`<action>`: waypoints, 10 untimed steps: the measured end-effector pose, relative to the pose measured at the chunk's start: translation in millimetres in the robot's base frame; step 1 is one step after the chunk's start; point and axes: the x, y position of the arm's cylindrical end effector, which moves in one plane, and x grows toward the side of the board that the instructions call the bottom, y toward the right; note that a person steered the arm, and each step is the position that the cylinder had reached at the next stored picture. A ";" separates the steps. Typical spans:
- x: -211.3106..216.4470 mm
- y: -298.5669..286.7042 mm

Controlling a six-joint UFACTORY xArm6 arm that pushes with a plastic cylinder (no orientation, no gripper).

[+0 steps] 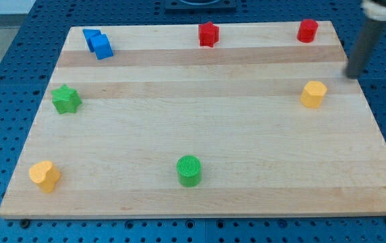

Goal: Push the yellow hexagon to the top left of the green circle

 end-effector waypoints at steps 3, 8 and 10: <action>42.7 -75.7; 44.3 -134.1; 44.2 -233.2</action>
